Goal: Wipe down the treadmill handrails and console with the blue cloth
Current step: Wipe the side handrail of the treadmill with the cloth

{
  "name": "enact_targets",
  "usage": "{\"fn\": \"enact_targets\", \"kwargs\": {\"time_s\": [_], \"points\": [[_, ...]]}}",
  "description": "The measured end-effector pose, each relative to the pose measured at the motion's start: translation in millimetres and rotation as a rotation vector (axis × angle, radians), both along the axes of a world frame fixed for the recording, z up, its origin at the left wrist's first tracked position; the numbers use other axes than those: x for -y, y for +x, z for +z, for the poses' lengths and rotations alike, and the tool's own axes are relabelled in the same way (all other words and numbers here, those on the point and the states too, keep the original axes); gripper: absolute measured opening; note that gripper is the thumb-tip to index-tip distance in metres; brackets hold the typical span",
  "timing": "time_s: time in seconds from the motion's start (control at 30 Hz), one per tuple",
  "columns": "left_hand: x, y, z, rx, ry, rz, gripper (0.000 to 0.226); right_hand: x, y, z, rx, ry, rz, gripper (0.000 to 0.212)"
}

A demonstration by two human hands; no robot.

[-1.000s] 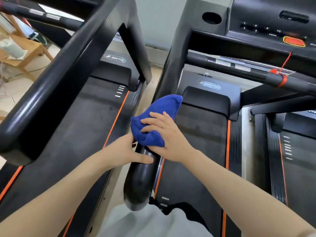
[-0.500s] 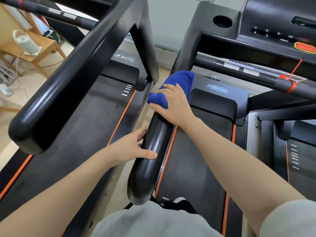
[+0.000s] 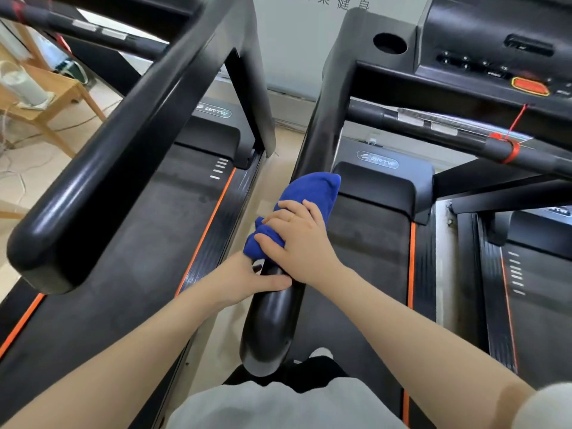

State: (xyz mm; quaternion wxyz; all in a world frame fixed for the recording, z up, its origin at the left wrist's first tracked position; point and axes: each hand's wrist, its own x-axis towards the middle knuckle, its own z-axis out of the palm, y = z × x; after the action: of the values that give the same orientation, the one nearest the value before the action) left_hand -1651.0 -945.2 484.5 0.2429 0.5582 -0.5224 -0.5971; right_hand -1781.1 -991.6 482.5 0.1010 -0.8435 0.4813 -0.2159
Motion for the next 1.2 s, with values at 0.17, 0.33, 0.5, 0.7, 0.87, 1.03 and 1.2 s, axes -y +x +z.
{"fn": "enact_targets", "kwargs": {"time_s": [0.17,0.33,0.5,0.7,0.87,1.03,1.2], "points": [[4,1,1,0.021,0.091,-0.063,0.083,42,0,0,-0.010,-0.020,-0.064,0.052],[9,5,3,0.077,0.130,-0.128,0.103,80,-10,-3,0.102,-0.012,-0.102,0.051],[15,2,18,0.201,0.167,-0.190,0.110,127,-19,1,0.156,0.038,-0.135,0.056],[31,-27,34,0.422,0.090,-0.057,0.102,189,-25,16,0.089,0.130,-0.154,0.041],[68,-51,45,0.603,-0.002,0.031,0.098,178,-30,19,0.112,0.167,-0.050,0.029],[114,-73,55,0.712,-0.012,0.070,0.066,156,-56,7,0.262,0.247,0.147,0.024],[138,-88,51,0.770,-0.004,0.145,0.047,169,-65,2,0.156,0.108,0.298,0.031]]}}
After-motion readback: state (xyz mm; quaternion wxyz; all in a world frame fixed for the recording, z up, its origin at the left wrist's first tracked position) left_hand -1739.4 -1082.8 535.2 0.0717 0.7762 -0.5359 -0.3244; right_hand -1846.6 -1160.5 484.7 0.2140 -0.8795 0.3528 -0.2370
